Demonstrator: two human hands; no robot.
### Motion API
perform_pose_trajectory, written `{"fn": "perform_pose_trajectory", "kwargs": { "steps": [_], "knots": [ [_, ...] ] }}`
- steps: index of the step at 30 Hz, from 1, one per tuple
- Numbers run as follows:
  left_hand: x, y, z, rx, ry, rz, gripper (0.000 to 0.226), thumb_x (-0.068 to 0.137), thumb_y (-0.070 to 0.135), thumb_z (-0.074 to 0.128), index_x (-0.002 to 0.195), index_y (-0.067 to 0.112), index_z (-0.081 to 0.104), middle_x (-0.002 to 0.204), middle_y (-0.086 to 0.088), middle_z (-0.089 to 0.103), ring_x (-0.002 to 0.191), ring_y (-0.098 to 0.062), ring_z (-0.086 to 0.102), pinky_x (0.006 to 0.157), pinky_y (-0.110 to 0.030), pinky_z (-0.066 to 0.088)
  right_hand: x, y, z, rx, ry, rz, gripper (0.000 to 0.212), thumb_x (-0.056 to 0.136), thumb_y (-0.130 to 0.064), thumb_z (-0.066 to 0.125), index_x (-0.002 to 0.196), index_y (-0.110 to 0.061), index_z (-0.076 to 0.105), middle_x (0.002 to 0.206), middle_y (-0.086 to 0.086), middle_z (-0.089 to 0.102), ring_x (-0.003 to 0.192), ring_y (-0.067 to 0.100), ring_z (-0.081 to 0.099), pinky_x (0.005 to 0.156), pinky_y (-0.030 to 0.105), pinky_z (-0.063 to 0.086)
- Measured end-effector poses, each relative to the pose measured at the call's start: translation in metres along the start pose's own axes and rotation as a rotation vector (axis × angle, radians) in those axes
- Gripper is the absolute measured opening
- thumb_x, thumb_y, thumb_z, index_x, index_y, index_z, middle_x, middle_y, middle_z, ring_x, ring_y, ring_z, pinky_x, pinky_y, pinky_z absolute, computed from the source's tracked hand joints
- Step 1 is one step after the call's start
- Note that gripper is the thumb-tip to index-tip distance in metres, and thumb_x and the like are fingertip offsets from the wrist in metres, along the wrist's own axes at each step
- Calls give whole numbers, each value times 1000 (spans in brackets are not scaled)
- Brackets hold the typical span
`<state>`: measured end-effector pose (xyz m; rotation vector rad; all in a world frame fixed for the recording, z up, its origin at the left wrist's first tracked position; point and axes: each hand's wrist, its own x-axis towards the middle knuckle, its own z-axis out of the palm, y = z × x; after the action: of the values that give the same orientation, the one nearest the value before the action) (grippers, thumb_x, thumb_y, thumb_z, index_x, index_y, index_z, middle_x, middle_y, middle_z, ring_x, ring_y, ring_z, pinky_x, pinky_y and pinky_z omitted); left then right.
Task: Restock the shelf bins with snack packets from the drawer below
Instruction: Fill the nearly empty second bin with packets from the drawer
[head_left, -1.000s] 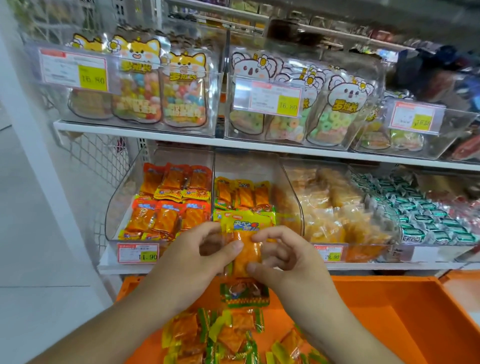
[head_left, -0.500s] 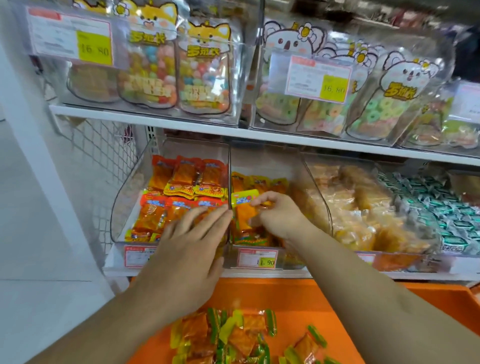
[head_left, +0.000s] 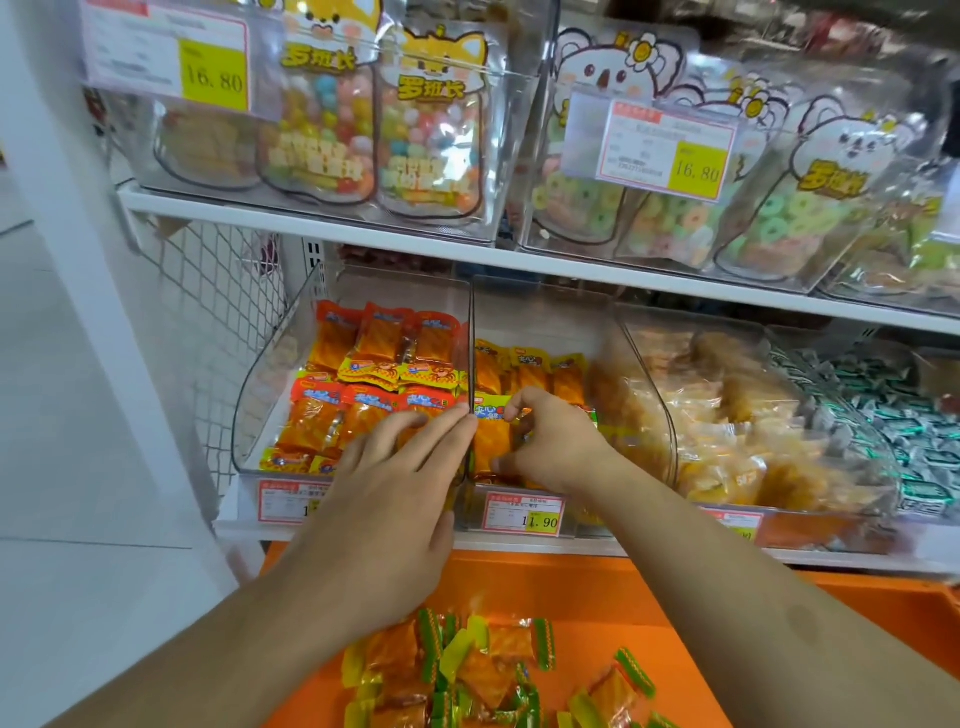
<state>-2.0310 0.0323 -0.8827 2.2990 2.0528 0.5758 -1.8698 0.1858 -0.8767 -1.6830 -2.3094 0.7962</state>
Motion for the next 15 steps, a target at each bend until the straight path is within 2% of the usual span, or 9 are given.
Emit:
{"fn": "perform_pose_trajectory", "kwargs": {
  "steps": [3, 6, 8, 10, 12, 15],
  "knots": [
    [0, 0, 0, -2, 8, -2, 82, 99, 38, 55, 165, 33, 5, 169, 23, 2, 151, -10, 7, 122, -41, 21, 2, 3, -2, -25, -42, -18, 70, 76, -24, 93, 128, -41, 49, 102, -4, 66, 89, 13, 64, 79, 35, 61],
    [0, 2, 0, 10, 25, -2, 82, 102, 40, 49, 163, 35, -6, 168, 25, -9, 151, -8, -2, 125, -37, 14, 4, 5, -5, -40, -78, -30, 93, 74, -27, 94, 149, -45, 41, 114, -5, 65, 107, 20, 65, 87, 34, 58],
    [0, 3, -1, 9, 38, 5, 82, 102, 40, 48, 163, 36, -8, 167, 26, -10, 151, -7, -3, 125, -37, 13, 6, 5, -4, -67, -105, -18, 93, 72, -34, 94, 151, -42, 44, 121, -5, 66, 115, 23, 63, 93, 37, 56],
    [-1, 2, 1, 4, 41, 6, 83, 102, 40, 49, 163, 36, -8, 167, 26, -9, 152, -8, -2, 125, -36, 13, 10, 6, 0, -131, -135, -16, 99, 63, -53, 90, 150, -45, 45, 132, -1, 64, 125, 28, 59, 102, 43, 54],
    [-1, 0, 4, 2, 40, 2, 84, 101, 39, 51, 163, 36, -5, 168, 25, -6, 152, -9, 1, 124, -38, 15, 17, 9, 2, -180, -157, 8, 108, 53, -67, 81, 152, -52, 38, 143, 3, 56, 135, 34, 50, 108, 51, 49],
    [0, 0, 4, -4, 40, 2, 85, 99, 38, 54, 164, 35, -1, 169, 24, -2, 153, -11, 5, 123, -40, 19, 14, 8, -2, -202, -176, 28, 104, 69, -58, 84, 156, -55, 28, 154, 6, 36, 145, 38, 32, 115, 57, 40]
  ]
}}
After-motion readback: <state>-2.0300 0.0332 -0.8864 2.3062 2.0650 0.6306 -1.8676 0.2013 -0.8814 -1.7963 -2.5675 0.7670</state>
